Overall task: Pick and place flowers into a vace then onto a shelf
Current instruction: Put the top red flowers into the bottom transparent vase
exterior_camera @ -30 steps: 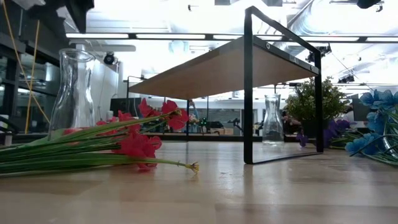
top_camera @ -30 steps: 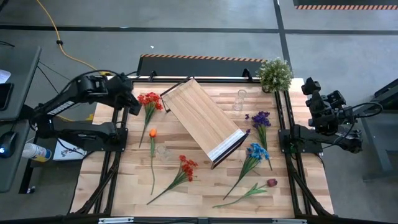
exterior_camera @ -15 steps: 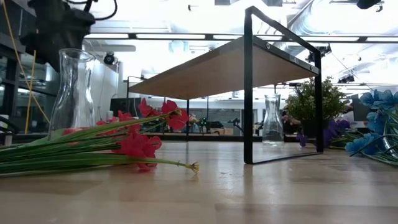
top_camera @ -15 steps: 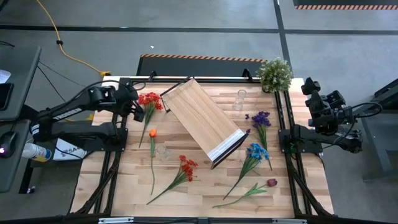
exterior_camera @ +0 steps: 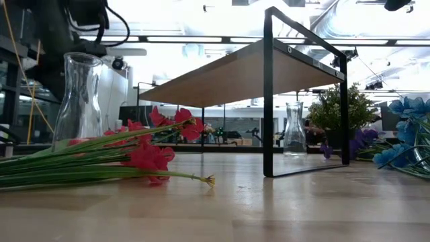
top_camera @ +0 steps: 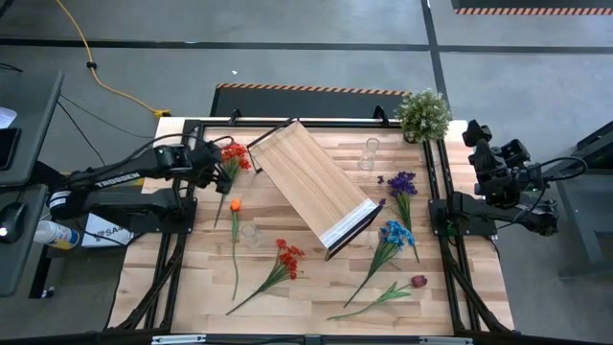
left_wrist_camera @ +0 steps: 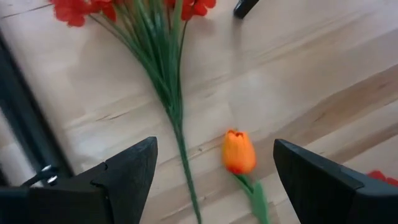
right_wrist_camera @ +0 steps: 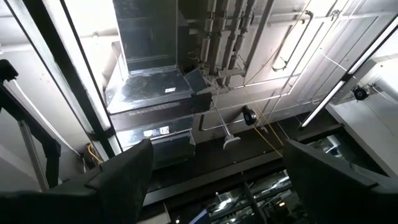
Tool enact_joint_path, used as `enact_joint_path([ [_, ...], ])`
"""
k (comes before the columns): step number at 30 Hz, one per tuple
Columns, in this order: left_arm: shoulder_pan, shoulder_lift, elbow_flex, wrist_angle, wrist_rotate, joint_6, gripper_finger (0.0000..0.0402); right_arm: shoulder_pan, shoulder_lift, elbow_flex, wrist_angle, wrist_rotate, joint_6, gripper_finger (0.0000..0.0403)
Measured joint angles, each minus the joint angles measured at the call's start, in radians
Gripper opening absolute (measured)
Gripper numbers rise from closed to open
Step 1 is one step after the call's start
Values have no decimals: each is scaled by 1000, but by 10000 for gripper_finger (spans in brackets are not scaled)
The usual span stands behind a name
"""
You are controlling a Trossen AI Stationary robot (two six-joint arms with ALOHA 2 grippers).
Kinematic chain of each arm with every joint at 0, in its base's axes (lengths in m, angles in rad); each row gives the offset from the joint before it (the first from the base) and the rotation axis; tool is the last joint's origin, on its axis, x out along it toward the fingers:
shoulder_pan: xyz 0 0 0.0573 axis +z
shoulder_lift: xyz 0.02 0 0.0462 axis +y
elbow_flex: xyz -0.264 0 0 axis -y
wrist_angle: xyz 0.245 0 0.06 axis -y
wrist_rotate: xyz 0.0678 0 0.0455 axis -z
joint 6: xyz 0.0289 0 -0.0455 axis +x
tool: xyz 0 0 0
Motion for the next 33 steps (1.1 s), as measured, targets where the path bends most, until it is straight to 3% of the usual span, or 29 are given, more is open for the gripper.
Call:
enact_joint_path([
  [20,0,1,-227,194,33,-21,353,0,0,0,-4,0,1,344],
  [33,0,33,-248,270,-50,-18,353,0,0,0,-9,0,-1,344],
])
